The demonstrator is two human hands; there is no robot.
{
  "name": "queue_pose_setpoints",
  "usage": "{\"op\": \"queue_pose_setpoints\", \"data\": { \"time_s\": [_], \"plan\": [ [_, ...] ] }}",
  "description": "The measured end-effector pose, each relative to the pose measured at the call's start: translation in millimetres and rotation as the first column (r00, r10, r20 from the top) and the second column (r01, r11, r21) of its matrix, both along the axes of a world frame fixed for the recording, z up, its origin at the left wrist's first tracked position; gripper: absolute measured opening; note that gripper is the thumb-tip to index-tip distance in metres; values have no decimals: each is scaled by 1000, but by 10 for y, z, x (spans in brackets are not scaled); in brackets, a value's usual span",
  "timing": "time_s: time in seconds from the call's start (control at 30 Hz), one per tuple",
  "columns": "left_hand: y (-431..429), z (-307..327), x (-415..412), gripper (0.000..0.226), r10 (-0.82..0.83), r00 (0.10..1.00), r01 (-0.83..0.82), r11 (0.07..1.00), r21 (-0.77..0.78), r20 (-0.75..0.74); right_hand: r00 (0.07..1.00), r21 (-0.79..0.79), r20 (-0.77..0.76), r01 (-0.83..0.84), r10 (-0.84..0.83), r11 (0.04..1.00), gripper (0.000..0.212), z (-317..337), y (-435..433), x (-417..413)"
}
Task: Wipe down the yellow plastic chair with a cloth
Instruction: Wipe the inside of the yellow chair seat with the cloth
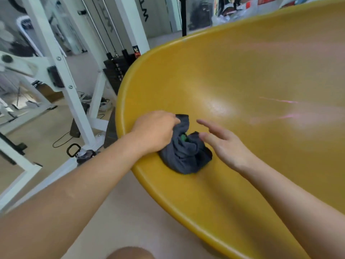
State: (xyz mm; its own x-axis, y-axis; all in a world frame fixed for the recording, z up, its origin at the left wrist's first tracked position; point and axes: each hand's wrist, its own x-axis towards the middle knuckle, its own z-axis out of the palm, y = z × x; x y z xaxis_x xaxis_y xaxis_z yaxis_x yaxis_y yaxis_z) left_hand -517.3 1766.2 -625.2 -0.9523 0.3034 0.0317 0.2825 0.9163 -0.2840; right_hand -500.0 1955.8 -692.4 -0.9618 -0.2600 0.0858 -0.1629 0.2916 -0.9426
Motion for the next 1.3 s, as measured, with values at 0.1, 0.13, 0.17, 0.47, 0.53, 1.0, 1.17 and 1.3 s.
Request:
{"op": "queue_pose_setpoints", "data": {
  "time_s": [0.1,0.13,0.17,0.47,0.53,1.0,1.17,1.3],
  "plan": [
    [-464,235,101,40,18,933,10,997,77,-360,999,279,18,-46,42,959,62,-146,-473,-129],
    [-589,281,97,39,42,921,28,984,175,-388,1000,298,2,2,-3,954,61,-246,-560,-134],
    [-679,299,66,40,54,920,58,961,269,-388,999,276,-22,45,-41,960,57,-312,-610,-105],
    [-746,692,-761,58,78,966,80,818,570,-247,971,259,-187,-100,151,961,86,-24,-1040,370],
    [-759,772,-920,54,70,975,82,766,637,-210,937,199,-328,-58,123,978,62,22,-1286,119],
    [-867,856,-661,68,60,977,97,731,675,-206,844,77,-536,59,-9,995,56,309,-1679,-479],
    [-890,827,-592,72,80,971,85,766,637,-226,731,-56,-382,593,-566,803,46,451,-1268,-1823],
    [-852,924,-685,58,29,966,84,904,420,-257,763,-81,-452,481,-462,873,47,242,-1564,-1438]
  ]
}}
